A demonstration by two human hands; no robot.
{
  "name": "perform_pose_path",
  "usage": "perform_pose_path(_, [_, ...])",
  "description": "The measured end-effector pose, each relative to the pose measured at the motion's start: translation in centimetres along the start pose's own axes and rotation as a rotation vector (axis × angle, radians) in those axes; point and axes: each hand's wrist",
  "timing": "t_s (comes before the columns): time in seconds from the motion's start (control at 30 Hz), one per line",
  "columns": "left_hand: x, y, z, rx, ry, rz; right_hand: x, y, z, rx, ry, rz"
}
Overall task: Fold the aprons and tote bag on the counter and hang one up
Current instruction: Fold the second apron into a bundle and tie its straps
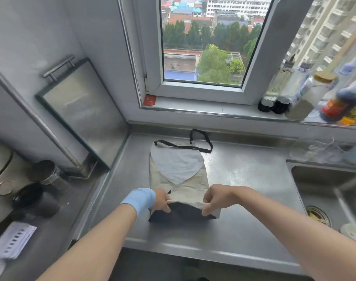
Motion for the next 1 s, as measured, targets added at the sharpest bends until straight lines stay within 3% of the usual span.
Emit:
perform_pose_path(0.13, [1.6,-1.5,0.6,0.071,-0.016,0.395,0.4,-2.8,0.0,0.069,-0.006,-0.288])
perform_pose_path(0.23, [2.9,-2.7,-0.4,-0.003,0.011,0.559,0.3,-4.2,-1.4,-0.088,-0.072,-0.414])
perform_pose_path(0.37, [4.6,-4.3,-3.6,-0.351,-0.010,0.483,0.4,-5.3,-5.1,-0.450,-0.122,-0.314])
perform_pose_path(0.43, [4.8,-4.7,-5.2,-0.440,-0.036,0.473,0.1,-5.5,-6.7,-0.520,-0.114,-0.274])
perform_pose_path(0.6, [4.3,-6.2,-10.2,-0.450,-0.043,0.378,-2.2,-6.7,-10.9,-0.499,-0.048,-0.166])
perform_pose_path(0.7, [3.8,-7.5,-13.1,-0.436,-0.010,0.193,-3.3,-7.2,-13.3,-0.484,-0.047,-0.089])
perform_pose_path(0.8, [3.5,-8.5,-15.4,-0.581,0.050,0.003,-3.9,-7.5,-15.0,-0.493,-0.117,0.000])
perform_pose_path(0.9, [2.9,-9.7,-17.1,-0.725,0.129,-0.097,-4.8,-7.7,-16.3,-0.663,-0.186,0.068])
perform_pose_path(1.0, [2.0,-10.6,-19.0,-0.592,0.180,-0.212,-6.3,-7.9,-17.6,-0.760,-0.089,0.188])
Point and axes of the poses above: each hand's wrist, its own z-axis away from the middle knuckle, its own y-axis out of the palm, x = y × z, and after that the axes turned 7 degrees about -z, right-handed
